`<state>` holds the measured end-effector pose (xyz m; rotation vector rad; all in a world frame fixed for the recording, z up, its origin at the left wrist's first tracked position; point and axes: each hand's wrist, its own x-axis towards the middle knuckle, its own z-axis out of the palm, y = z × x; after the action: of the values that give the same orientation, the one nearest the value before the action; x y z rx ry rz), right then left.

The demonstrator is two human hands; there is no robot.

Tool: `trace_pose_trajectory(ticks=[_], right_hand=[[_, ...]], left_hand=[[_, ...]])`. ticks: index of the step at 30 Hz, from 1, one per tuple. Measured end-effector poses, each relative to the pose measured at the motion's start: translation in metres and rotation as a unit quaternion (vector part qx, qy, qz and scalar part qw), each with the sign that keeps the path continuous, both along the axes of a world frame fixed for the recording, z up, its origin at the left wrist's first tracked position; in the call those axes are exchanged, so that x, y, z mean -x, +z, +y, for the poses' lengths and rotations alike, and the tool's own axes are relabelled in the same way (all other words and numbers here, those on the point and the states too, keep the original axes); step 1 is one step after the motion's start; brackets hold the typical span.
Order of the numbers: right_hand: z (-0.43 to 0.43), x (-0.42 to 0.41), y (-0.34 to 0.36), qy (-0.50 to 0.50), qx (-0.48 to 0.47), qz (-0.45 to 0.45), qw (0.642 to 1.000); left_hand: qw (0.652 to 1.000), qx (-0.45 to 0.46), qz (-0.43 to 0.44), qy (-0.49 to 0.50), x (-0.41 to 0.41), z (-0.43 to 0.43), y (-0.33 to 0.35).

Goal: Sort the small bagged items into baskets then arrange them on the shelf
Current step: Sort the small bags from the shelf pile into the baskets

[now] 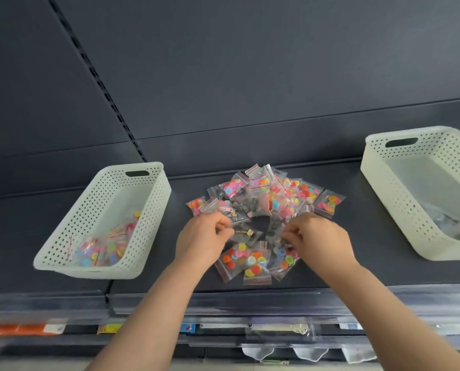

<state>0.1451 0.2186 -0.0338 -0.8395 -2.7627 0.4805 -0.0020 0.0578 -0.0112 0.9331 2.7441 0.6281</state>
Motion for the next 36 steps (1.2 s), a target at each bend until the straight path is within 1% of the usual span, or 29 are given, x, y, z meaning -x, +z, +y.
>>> trace_pose_trajectory(ticks=[2, 5, 7, 12, 14, 17, 19, 23, 26, 29, 30, 33, 36], right_hand=[[-0.004, -0.001, 0.003, -0.008, 0.007, 0.044, 0.999], [-0.005, -0.002, 0.007, -0.014, 0.006, 0.095, 0.995], [-0.002, -0.004, 0.009, -0.019, 0.005, 0.106, 0.994], [0.004, -0.016, 0.015, -0.036, -0.007, 0.127, 0.991], [0.006, -0.019, 0.018, -0.039, -0.009, 0.13, 0.991], [0.013, -0.027, 0.023, -0.058, -0.014, 0.135, 0.989], [0.025, -0.038, 0.03, -0.084, -0.028, 0.165, 0.982], [0.066, -0.083, 0.049, -0.202, -0.064, 0.2, 0.957], [0.097, -0.123, 0.055, -0.273, -0.072, 0.168, 0.944], [0.111, -0.148, 0.048, -0.303, -0.058, 0.079, 0.948], [0.113, -0.152, 0.045, -0.306, -0.054, 0.063, 0.948], [0.114, -0.158, 0.04, -0.31, -0.049, 0.075, 0.947], [0.113, -0.158, 0.041, -0.302, -0.061, 0.095, 0.947]], left_hand=[[0.999, 0.028, 0.009, -0.031, -0.001, 0.005, -0.004], [0.993, 0.084, 0.055, -0.06, -0.002, 0.011, -0.011], [0.992, 0.081, 0.079, -0.054, -0.001, 0.013, -0.013], [0.996, -0.039, 0.077, 0.001, 0.007, 0.019, -0.003], [0.996, -0.066, 0.066, 0.003, 0.005, 0.025, 0.004], [0.996, -0.077, 0.04, -0.023, -0.007, 0.04, 0.013], [0.994, -0.099, 0.014, -0.047, -0.019, 0.055, 0.018], [0.979, -0.168, -0.037, -0.109, -0.049, 0.101, 0.027], [0.968, -0.19, -0.055, -0.152, -0.077, 0.143, 0.036], [0.959, -0.192, -0.054, -0.202, -0.11, 0.186, 0.046], [0.956, -0.192, -0.049, -0.215, -0.12, 0.199, 0.049], [0.954, -0.19, -0.037, -0.231, -0.141, 0.232, 0.054], [0.957, -0.173, -0.039, -0.23, -0.146, 0.242, 0.051]])
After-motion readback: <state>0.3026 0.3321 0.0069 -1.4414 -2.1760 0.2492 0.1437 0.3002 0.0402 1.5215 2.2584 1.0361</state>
